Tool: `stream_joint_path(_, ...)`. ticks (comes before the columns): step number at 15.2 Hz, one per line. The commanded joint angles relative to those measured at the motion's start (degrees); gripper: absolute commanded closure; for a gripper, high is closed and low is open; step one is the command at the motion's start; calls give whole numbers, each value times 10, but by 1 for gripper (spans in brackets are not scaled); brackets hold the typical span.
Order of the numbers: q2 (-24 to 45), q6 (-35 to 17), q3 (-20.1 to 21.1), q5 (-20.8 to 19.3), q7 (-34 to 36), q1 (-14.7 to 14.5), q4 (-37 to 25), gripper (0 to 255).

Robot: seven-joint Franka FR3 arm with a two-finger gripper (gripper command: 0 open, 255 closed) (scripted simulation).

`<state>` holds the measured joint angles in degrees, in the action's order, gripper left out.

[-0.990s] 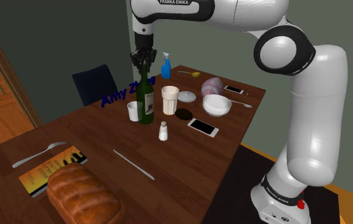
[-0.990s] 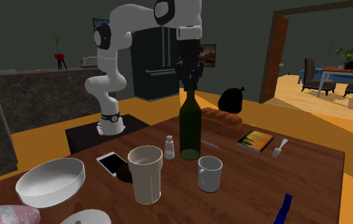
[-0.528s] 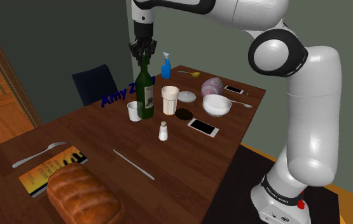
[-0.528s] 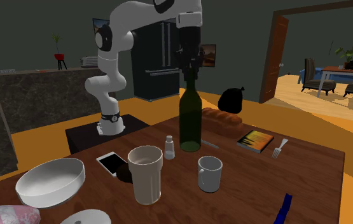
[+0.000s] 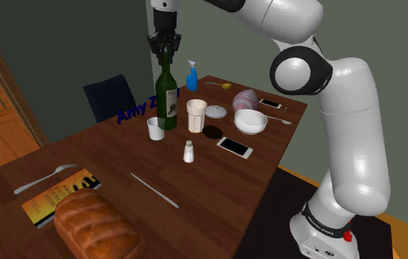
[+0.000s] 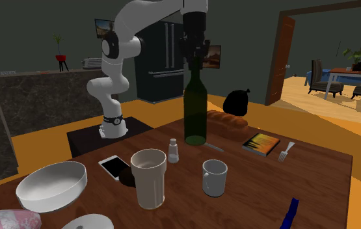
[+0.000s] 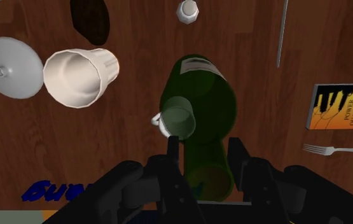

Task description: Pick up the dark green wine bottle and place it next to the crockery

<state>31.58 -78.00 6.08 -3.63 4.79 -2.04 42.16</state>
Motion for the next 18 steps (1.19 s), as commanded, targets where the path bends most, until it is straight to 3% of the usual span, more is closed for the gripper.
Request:
stream_joint_path(1, 18, 23, -1, -2, 0, -3, -41, 255)
stream_joint_path(3, -56, -26, -1, 8, -19, 24, 82, 255)
stream_joint_path(7, -142, -71, -11, 23, -63, 66, 213, 255)
stream_joint_path(12, -213, -100, -32, 37, -123, 110, 313, 255)
stream_joint_path(18, -269, -117, -64, 49, -199, 156, 386, 255)
